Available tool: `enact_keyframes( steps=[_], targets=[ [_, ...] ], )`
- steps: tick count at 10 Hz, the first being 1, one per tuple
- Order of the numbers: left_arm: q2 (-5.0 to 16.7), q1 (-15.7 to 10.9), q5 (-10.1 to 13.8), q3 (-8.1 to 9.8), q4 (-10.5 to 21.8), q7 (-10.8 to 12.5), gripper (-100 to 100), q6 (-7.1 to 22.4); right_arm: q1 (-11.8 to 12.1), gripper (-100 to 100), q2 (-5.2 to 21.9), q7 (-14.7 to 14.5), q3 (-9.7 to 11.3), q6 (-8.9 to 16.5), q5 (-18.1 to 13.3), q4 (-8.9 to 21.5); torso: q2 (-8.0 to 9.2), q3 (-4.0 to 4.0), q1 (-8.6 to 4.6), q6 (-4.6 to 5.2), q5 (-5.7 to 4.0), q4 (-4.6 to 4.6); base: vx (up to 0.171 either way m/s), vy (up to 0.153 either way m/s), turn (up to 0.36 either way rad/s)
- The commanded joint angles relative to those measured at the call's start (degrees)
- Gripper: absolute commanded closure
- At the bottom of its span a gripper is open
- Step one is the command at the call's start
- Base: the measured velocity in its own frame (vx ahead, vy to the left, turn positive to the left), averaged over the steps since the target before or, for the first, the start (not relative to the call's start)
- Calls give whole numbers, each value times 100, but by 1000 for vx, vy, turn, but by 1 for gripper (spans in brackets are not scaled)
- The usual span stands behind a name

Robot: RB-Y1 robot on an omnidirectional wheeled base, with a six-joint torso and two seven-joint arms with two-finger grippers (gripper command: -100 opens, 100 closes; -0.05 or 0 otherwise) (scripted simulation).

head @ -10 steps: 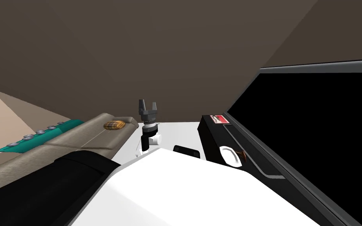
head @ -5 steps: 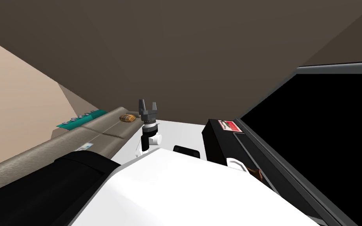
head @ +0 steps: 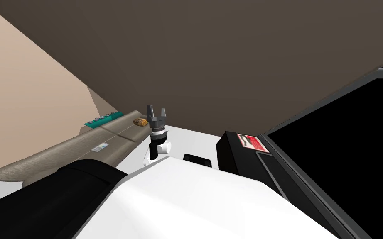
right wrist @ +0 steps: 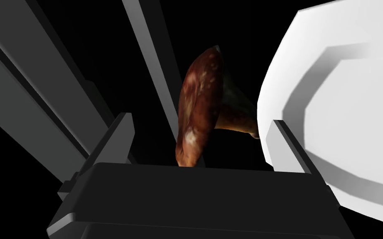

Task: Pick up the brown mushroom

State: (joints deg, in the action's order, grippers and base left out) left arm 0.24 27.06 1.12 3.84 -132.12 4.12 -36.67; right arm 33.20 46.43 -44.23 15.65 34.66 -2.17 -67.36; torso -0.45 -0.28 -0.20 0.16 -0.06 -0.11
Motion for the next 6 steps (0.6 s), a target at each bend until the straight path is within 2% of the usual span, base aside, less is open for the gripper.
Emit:
enact_keyframes(
  steps=[1,2,3,4,6],
  targets=[
    [0,0,0,0,0,0,0,0,0,0,0,0,0,0,0,0,0,0,0,0,0,0,16,-10,-3],
    [0,-1,0,-1,0,0,0,0,27,-100,-5,225,91,-40,-91,61,25,15,15,0,4,6,7,-13,94],
    [0,-1,0,-1,0,0,0,0,55,-100,-10,385,183,-79,-181,121,36,22,17,-1,5,9,2,-23,155],
    [0,-2,0,-1,0,0,0,0,55,-100,-10,448,183,-79,-181,121,41,25,15,-1,4,10,-2,-22,41],
    [0,-2,0,-1,0,0,0,0,109,-100,-21,810,366,-157,-362,242,45,27,16,0,5,11,-3,-19,103]
  ],
)
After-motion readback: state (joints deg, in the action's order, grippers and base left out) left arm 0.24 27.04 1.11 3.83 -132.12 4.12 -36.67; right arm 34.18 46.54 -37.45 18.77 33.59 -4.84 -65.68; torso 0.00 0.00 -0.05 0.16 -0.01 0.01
